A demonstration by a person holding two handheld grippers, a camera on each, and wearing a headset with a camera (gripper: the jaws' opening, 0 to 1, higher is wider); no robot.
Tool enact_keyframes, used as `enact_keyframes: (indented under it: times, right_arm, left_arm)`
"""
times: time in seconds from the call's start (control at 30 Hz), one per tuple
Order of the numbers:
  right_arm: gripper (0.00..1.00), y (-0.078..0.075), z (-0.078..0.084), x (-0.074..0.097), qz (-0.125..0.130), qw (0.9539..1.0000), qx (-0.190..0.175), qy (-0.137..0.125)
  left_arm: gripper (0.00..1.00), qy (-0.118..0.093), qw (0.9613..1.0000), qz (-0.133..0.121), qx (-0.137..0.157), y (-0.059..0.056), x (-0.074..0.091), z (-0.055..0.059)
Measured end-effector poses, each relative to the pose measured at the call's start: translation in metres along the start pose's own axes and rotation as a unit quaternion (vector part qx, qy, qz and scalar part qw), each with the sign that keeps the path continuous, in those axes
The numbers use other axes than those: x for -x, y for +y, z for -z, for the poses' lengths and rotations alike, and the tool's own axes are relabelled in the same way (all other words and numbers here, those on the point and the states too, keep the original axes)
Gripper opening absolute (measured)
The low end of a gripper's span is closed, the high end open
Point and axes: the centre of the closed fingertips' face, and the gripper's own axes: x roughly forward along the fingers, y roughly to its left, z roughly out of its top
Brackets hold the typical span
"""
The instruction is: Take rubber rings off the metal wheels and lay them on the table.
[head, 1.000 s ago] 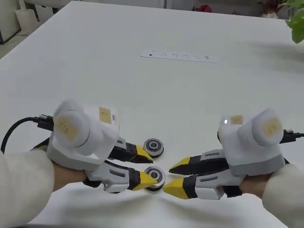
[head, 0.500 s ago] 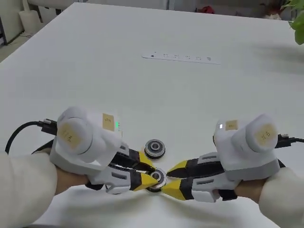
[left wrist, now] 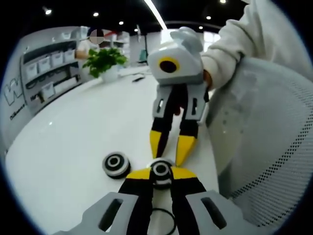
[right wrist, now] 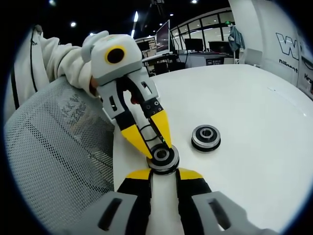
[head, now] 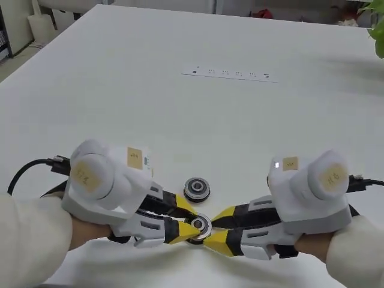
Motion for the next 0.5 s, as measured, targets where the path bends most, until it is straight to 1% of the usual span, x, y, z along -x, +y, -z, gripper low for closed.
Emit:
enact_keyframes:
  times: [0.1,0.13,0.2,0.33,0.5]
  right_arm:
    - [0.13,0.0001,0.0009,0.0011,0.002,1.0000,0.006,0.002]
    - [0.10,-0.0022,0.0032,0.0017,0.009,0.9999,0.012,0.009]
    - [0.01,-0.0030,0.0019,0.0034,0.011,0.9999,0.013,0.003]
    - [0.00,-0.0041,0.0025,0.0014,0.013,0.9997,0.019,0.006]
    - [0.00,-0.0082,0.0025,0.0013,0.014,0.9996,-0.027,0.002]
  left_arm:
    - [0.14,-0.001,1.0000,-0.001,0.003,-0.0003,0.0001,-0.0006]
    - [0.14,-0.001,1.0000,-0.001,0.004,-0.0002,0.0000,-0.0005]
    - [0.14,-0.002,1.0000,-0.001,0.004,-0.0003,0.0003,-0.0007]
    - [0.13,-0.003,1.0000,-0.002,0.005,-0.0008,0.0007,-0.0015]
    - [0.13,-0.008,0.9999,-0.003,0.006,-0.0012,0.0012,-0.0024]
